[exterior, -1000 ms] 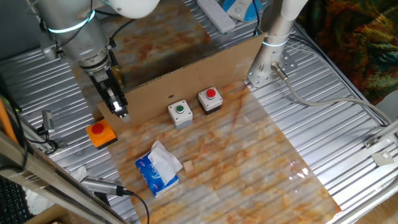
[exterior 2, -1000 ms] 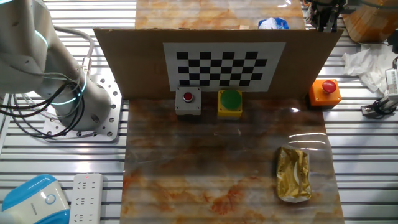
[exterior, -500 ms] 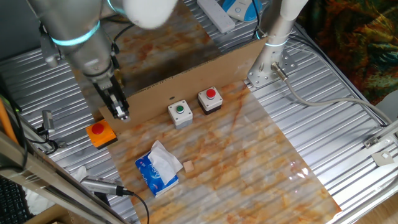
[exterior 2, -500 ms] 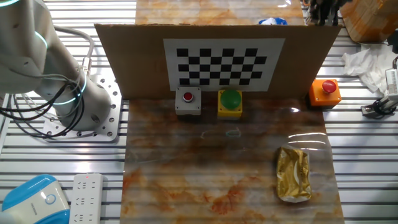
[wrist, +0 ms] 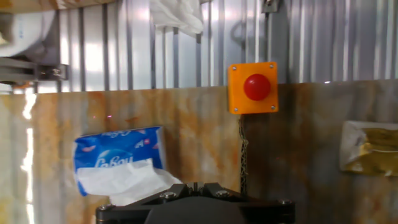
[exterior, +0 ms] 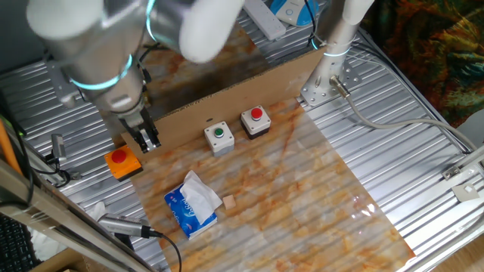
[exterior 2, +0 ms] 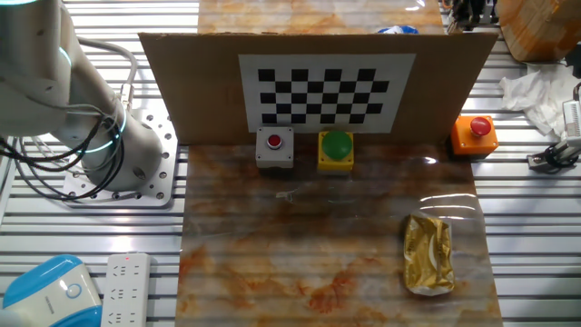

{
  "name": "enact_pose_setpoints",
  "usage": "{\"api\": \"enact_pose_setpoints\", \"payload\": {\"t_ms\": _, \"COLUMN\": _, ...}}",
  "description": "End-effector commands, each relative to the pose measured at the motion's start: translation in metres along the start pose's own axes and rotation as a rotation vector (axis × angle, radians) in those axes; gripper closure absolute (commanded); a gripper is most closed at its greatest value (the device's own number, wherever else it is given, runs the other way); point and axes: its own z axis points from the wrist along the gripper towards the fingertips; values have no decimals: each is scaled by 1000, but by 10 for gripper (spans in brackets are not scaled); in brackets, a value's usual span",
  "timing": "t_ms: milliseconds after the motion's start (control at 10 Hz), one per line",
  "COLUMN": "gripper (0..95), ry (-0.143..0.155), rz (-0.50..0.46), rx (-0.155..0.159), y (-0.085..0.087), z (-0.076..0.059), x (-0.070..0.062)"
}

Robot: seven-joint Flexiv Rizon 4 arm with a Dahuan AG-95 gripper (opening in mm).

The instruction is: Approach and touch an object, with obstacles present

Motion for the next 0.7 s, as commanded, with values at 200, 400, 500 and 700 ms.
{"api": "enact_pose_setpoints", "payload": {"t_ms": 200, "gripper": 950, "ry": -4, "rz": -12, "rx": 34, "y": -1, "z": 0, "x": 1}}
{"api": "enact_pose_setpoints", "payload": {"t_ms": 400, "gripper": 950, "ry": -2, "rz": -12, "rx": 38, "y": -1, "z": 0, "x": 1}}
{"api": "enact_pose_setpoints", "payload": {"t_ms": 500, "gripper": 950, "ry": -1, "rz": -10, "rx": 36, "y": -1, "z": 0, "x": 1}}
{"api": "enact_pose_setpoints", "payload": {"t_ms": 700, "gripper": 950, "ry": -3, "rz": -6, "rx": 35, "y": -1, "z": 0, "x": 1}}
